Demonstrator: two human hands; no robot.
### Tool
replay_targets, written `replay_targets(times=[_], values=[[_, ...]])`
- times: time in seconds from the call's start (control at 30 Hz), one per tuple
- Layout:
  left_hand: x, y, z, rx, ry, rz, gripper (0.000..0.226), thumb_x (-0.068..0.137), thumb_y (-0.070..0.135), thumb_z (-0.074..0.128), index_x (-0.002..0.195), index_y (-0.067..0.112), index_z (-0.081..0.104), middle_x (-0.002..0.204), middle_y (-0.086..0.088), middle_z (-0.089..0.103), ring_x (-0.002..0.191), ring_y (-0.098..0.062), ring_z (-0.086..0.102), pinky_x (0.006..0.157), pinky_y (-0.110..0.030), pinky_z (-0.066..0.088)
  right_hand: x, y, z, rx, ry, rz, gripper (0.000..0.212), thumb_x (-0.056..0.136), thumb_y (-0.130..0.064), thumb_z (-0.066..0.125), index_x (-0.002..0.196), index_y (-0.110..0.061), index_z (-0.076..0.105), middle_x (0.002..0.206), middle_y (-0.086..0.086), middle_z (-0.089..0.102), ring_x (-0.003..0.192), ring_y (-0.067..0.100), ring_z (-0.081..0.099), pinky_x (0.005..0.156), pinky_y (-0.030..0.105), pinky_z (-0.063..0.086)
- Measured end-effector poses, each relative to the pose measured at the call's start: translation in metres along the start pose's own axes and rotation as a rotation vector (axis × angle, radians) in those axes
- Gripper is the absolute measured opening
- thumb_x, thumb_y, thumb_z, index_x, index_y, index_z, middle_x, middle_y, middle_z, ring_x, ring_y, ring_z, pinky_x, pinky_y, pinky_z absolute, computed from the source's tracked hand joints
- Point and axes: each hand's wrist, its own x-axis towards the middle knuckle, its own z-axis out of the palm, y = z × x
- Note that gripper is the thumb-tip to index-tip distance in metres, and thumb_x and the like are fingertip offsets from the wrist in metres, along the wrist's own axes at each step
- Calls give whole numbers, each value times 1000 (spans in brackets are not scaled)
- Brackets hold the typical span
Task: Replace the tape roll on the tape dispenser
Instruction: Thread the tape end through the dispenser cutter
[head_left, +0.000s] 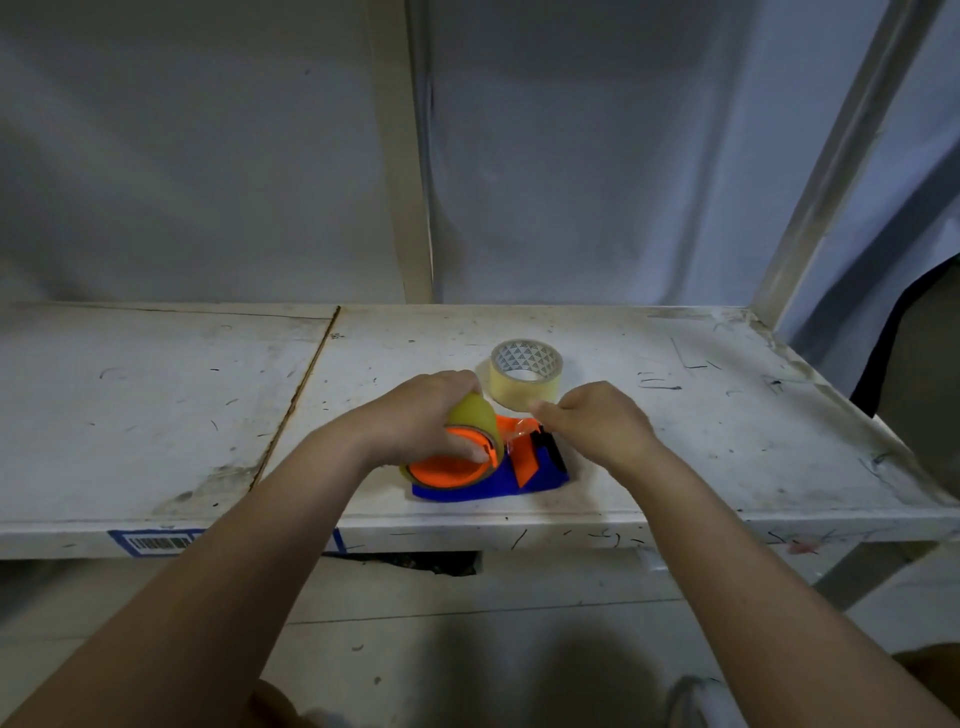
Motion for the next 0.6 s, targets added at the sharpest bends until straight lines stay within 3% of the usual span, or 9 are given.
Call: replay_targets(times=[0.07, 0.2, 0.27, 0.37, 0.47, 0.6], values=[[0, -1, -1, 3, 2, -2, 61, 76, 42, 73, 126, 29, 41, 117, 9, 47, 103, -12, 45, 75, -25, 39, 5, -2, 7, -33, 0, 2, 50, 78, -59, 62, 57, -15, 52, 55, -1, 50, 54, 15, 46, 50, 28, 34], [-1, -2, -3, 31, -20, -19, 64, 76, 41, 73, 128, 29, 40, 122, 7, 48, 103, -13, 43, 77, -27, 41, 3, -3, 8, 69, 103, 11, 52, 76, -60, 62, 50, -21, 40, 51, -5, 41, 49, 14, 40, 48, 28, 29], [0, -2, -2, 53, -26, -17, 65, 75, 43, 74, 128, 30, 39, 127, 5, 49, 105, -14, 43, 78, -28, 42, 1, -5, 9, 65, 66, 14, 53, 77, -64, 57, 52, -19, 45, 52, -4, 44, 51, 14, 43, 49, 28, 31], [2, 1, -3, 100, -47, -24, 65, 74, 43, 74, 127, 31, 39, 130, 4, 49, 111, -17, 44, 80, -31, 44, 2, -6, 14, 23, -38, 11, 54, 73, -65, 61, 71, -11, 66, 66, 3, 64, 65, 19, 61, 58, 31, 45], [1, 8, -6, 193, -80, -58, 74, 68, 47, 77, 129, 30, 38, 131, 3, 48, 118, -21, 43, 81, -33, 45, 3, -5, 16, 56, -56, 3, 43, 70, -52, 72, 65, -11, 60, 65, 5, 62, 65, 20, 60, 63, 35, 49], [2, 25, -3, 454, -33, -58, 89, 55, 71, 71, 127, 27, 44, 128, 3, 50, 118, -22, 43, 91, -39, 41, 1, -8, 16, 66, -36, 12, 43, 73, -49, 72, 58, -14, 53, 49, 1, 50, 49, 19, 51, 57, 32, 44]])
